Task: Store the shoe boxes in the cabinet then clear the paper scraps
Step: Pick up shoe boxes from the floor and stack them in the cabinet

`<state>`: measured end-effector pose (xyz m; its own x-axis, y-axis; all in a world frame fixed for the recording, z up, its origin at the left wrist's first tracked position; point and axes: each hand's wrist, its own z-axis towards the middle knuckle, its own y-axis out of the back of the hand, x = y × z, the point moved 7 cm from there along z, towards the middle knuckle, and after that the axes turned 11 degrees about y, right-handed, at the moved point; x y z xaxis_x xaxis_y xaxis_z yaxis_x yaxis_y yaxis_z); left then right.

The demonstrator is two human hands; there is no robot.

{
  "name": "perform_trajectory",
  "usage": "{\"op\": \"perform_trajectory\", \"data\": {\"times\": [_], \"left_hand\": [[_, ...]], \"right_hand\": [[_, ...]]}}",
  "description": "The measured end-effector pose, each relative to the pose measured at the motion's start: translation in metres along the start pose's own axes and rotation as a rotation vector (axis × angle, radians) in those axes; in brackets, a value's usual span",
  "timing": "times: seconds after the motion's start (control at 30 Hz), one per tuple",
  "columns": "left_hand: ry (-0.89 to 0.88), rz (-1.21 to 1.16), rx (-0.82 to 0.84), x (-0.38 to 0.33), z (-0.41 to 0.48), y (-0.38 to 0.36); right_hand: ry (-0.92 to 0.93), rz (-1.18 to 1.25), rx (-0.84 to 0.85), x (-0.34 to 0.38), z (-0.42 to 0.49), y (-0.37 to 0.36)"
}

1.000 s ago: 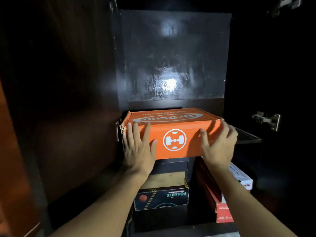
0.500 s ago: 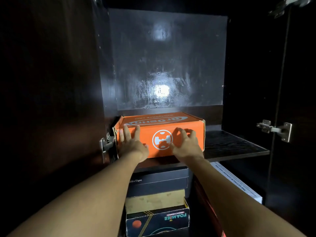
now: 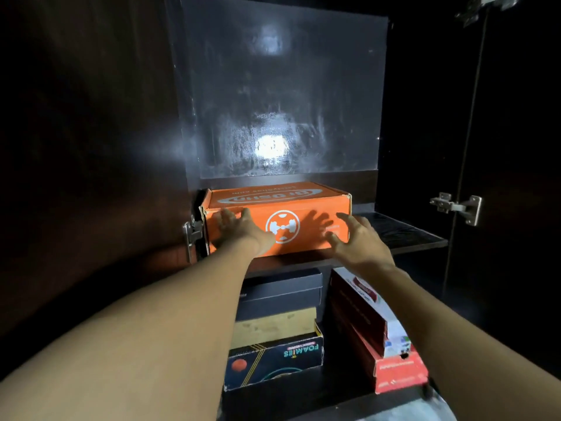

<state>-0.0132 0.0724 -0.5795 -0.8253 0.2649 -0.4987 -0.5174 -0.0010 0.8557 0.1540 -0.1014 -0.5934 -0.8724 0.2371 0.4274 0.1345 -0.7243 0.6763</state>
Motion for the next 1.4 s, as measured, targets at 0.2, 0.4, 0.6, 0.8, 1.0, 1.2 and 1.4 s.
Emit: {"op": "perform_trajectory", "data": {"times": [0.2,0.4,0.6,0.8,1.0,1.2,1.4], "left_hand": [[-0.276,-0.199,0.056,-0.022,-0.089,-0.030],[-0.485,-0.247,0.400,-0.018,-0.214,-0.118],[-0.590,-0.309,0.637,-0.005,-0.334,-0.184],[-0.534,-0.406,0.764,0.016,-0.425,-0.237],[-0.243,-0.363,0.799,0.066,-0.473,-0.306],[-0.177,-0.230,0.715,0.079,-0.501,-0.332],[-0.162,-0.331,0.748,0.082,-0.501,-0.338]], "right_hand": [[-0.174,0.125,-0.136,-0.012,-0.094,0.041],[-0.418,0.020,-0.161,-0.043,-0.240,0.068],[-0.569,-0.093,-0.128,-0.076,-0.384,0.091],[-0.742,-0.199,-0.127,-0.112,-0.511,0.109],[-0.881,-0.380,-0.129,-0.136,-0.572,0.142],[-1.191,-0.403,-0.014,-0.156,-0.637,0.148],[-1.168,-0.357,-0.106,-0.158,-0.649,0.153]]}}
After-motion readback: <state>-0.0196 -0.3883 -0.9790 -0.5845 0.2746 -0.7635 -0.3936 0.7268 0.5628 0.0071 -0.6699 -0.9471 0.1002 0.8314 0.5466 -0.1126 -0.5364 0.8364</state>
